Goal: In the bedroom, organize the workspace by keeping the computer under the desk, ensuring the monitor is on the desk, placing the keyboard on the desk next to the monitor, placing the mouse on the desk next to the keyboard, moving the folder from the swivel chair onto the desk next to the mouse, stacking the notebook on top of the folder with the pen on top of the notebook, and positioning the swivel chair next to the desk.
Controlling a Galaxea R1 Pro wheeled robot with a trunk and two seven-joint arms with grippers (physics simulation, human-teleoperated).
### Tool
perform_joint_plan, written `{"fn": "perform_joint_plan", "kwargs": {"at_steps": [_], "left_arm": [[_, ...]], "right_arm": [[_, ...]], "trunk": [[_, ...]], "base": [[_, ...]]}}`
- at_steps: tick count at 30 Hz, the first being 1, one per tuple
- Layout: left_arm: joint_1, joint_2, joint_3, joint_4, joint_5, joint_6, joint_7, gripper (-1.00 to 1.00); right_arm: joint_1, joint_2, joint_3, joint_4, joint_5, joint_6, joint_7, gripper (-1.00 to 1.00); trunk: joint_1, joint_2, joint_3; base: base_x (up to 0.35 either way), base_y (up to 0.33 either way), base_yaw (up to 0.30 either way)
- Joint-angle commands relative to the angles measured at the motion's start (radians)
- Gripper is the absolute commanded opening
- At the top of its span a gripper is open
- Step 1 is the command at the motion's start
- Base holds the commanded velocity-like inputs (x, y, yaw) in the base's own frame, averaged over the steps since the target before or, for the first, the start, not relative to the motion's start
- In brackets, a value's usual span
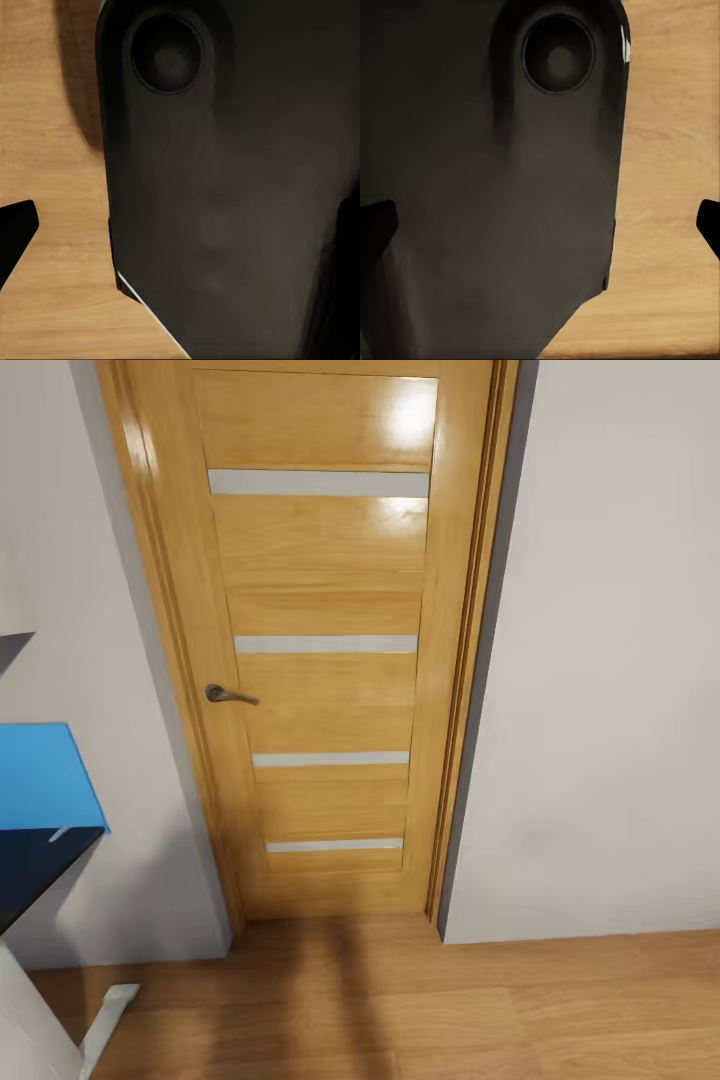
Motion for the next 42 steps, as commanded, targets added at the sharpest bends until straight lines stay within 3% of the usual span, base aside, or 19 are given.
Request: {"fn": "perform_joint_plan", "kwargs": {"at_steps": [1,5,11,19,41,42], "left_arm": [[0.0,0.0,0.0,0.0,0.0,0.0,0.0,1.0],[-0.015,-0.022,0.0,-0.012,-0.002,0.001,-0.001,1.0],[-0.026,-0.034,0.0,-0.02,0.0,-0.003,0.005,1.0],[-0.028,-0.034,0.0,-0.021,0.0,-0.003,0.005,1.0],[-0.028,-0.029,0.0,-0.021,0.002,-0.005,0.005,1.0],[-0.028,-0.029,0.0,-0.021,0.002,-0.005,0.005,1.0]], "right_arm": [[0.0,0.0,0.0,0.0,0.0,0.0,0.0,1.0],[-0.023,0.016,-0.003,-0.002,-0.004,-0.001,0.0,1.0],[-0.057,0.026,-0.001,-0.003,-0.01,-0.008,-0.004,1.0],[-0.067,0.028,-0.003,-0.005,-0.011,-0.013,-0.004,1.0],[-0.068,0.035,-0.001,-0.003,-0.013,-0.136,-0.005,1.0],[-0.068,0.035,-0.001,-0.003,-0.013,-0.173,-0.005,1.0]], "trunk": [[0.0,0.0,0.0],[0.0,0.0,0.0],[0.0,0.0,0.0],[-0.031,0.056,0.025],[-0.115,0.21,0.094],[-0.119,0.217,0.097]], "base": [[0.0,0.0,0.0],[0.0,0.0,0.0],[0.0,0.0,0.0],[0.0,0.0,0.0],[0.0,0.0,0.02],[0.0,0.0,0.188]]}}
